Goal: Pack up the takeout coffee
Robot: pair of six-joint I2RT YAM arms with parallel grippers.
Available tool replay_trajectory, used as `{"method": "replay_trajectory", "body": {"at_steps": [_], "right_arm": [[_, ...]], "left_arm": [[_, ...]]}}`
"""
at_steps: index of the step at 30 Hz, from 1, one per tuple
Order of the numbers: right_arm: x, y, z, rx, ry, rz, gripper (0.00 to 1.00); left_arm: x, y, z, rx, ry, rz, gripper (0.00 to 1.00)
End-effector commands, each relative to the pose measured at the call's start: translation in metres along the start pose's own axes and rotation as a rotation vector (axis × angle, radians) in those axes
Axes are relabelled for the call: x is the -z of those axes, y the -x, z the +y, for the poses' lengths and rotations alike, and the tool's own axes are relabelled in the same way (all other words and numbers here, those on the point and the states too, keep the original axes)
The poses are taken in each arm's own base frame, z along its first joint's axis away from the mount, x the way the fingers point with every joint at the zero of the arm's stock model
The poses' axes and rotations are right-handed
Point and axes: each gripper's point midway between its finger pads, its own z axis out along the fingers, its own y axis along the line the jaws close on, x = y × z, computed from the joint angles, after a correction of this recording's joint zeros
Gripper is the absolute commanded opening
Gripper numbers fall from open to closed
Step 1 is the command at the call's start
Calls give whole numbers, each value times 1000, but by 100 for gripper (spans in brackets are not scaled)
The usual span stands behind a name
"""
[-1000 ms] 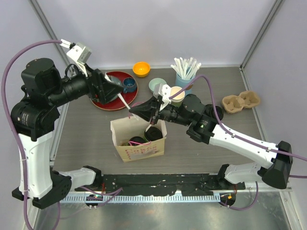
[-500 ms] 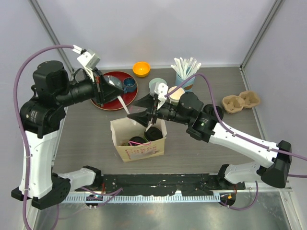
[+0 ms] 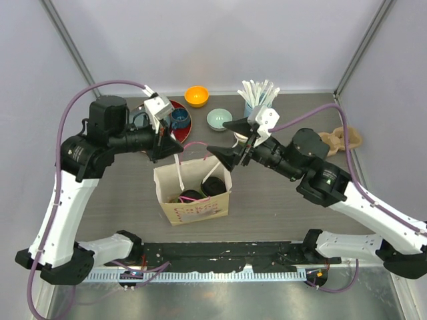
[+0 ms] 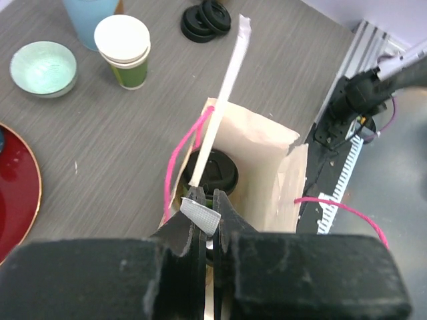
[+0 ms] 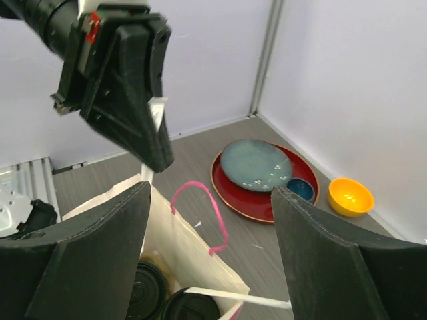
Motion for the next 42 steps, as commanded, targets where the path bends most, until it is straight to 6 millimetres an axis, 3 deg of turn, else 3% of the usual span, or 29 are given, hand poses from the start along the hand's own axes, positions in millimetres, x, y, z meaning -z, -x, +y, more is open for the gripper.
{"method": "replay_trajectory", "body": {"at_steps": [1,5,6,7,8,10,11,12,16,18,19,22,23,24,25,26,27,28,30,31,36,37,39,40,42], "right_arm": [[14,19,-18,22,-98,-13,78],[18,25,-21,23,-110,-23,78],[19,26,-24,25,-125,-21,79],[19,27,-25,26,-134,-21,79],[19,26,-30,26,-158,-14,80],[17,21,-48,18,-268,17,84],[17,18,-56,8,-315,29,85],[16,16,-62,2,-355,44,86],[23,6,-117,-28,-623,152,87],[23,-7,-144,-103,-725,194,87],[45,-8,-183,-129,-840,221,87],[70,-32,-231,-243,-958,247,87],[98,-37,-262,-254,-1066,246,87],[111,-44,-274,-271,-1117,251,87],[125,-60,-283,-284,-1161,284,87],[154,-67,-303,-293,-1248,294,87],[163,-75,-307,-311,-1260,304,87],[177,-96,-312,-328,-1296,346,87],[206,-114,-323,-336,-1379,382,87],[215,-131,-321,-337,-1391,414,87],[233,-171,-309,-294,-1384,405,87],[237,-188,-307,-287,-1389,393,87],[243,-189,-301,-266,-1396,340,87],[249,-205,-299,-260,-1417,331,87],[257,-210,-295,-253,-1437,292,86]], "left_arm": [[-10,-12,-10,-94,-68,33,0],[-23,-40,-13,-106,-101,117,1],[-26,-47,-13,-103,-105,137,6],[-27,-50,-14,-115,-100,148,14],[-29,-52,-13,-117,-98,159,46],[-25,-45,-15,-127,-90,146,72],[-24,-42,-15,-121,-82,142,91],[-18,-29,-16,-132,-65,111,98],[2,10,2,-126,110,23,100],[15,27,24,-114,273,-21,100],[18,31,35,-109,338,-32,100],[34,31,96,-61,639,-34,100],[34,21,115,-24,691,-12,100],[44,14,147,51,756,-14,100],[47,6,165,123,784,-18,100],[47,-2,182,160,791,-15,100],[62,-13,205,229,866,-24,100],[65,-19,216,239,893,-19,100],[67,-36,235,234,946,-29,100],[72,-38,233,197,964,-41,100],[54,-87,246,184,971,-48,100],[50,-94,247,183,968,-48,100],[39,-115,250,193,954,-44,100],[37,-121,251,198,954,-46,100],[28,-136,257,191,956,-71,100]]}}
